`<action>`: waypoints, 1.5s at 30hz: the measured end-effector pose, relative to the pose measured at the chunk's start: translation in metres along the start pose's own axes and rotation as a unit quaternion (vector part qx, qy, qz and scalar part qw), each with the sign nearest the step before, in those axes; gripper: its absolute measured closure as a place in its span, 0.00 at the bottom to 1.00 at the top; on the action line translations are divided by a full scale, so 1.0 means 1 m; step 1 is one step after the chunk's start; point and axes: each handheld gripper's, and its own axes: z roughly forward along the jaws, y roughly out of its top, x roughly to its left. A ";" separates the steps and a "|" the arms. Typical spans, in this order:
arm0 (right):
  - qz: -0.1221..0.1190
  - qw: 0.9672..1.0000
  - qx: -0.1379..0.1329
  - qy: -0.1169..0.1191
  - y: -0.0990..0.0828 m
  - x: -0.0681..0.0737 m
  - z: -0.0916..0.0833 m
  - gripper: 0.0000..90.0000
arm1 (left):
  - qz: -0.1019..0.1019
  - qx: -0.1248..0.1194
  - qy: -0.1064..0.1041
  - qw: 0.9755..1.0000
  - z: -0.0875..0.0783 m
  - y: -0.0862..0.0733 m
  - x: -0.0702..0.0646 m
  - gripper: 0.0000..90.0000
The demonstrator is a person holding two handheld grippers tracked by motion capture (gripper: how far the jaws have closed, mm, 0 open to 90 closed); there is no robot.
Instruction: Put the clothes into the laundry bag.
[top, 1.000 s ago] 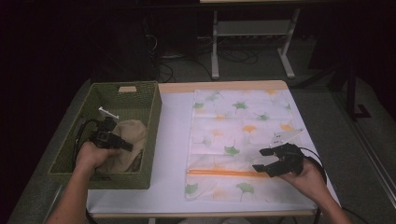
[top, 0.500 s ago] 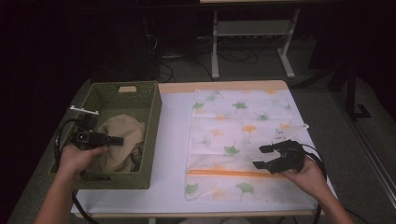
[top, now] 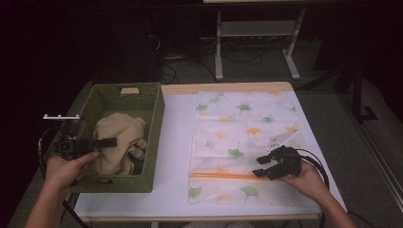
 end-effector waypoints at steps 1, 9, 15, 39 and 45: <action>-0.004 1.000 0.005 0.003 0.000 0.001 0.004 0.54 | 0.001 -0.002 -0.001 1.000 0.000 0.000 -0.001 0.84; -0.047 0.997 0.067 -0.017 -0.003 0.004 0.025 0.61 | 0.004 -0.020 -0.012 1.000 -0.009 0.004 -0.008 0.84; -0.063 0.996 0.065 -0.026 0.001 0.000 0.032 0.78 | 0.004 -0.041 -0.043 0.998 -0.017 0.006 -0.016 0.84; -0.031 0.999 0.043 0.006 0.013 -0.017 0.010 0.98 | 0.058 -0.035 -0.105 0.992 0.001 0.017 -0.069 0.84; -0.032 0.999 0.037 0.003 0.026 -0.018 -0.002 0.98 | 0.080 -0.023 -0.120 0.989 0.017 0.018 -0.090 0.84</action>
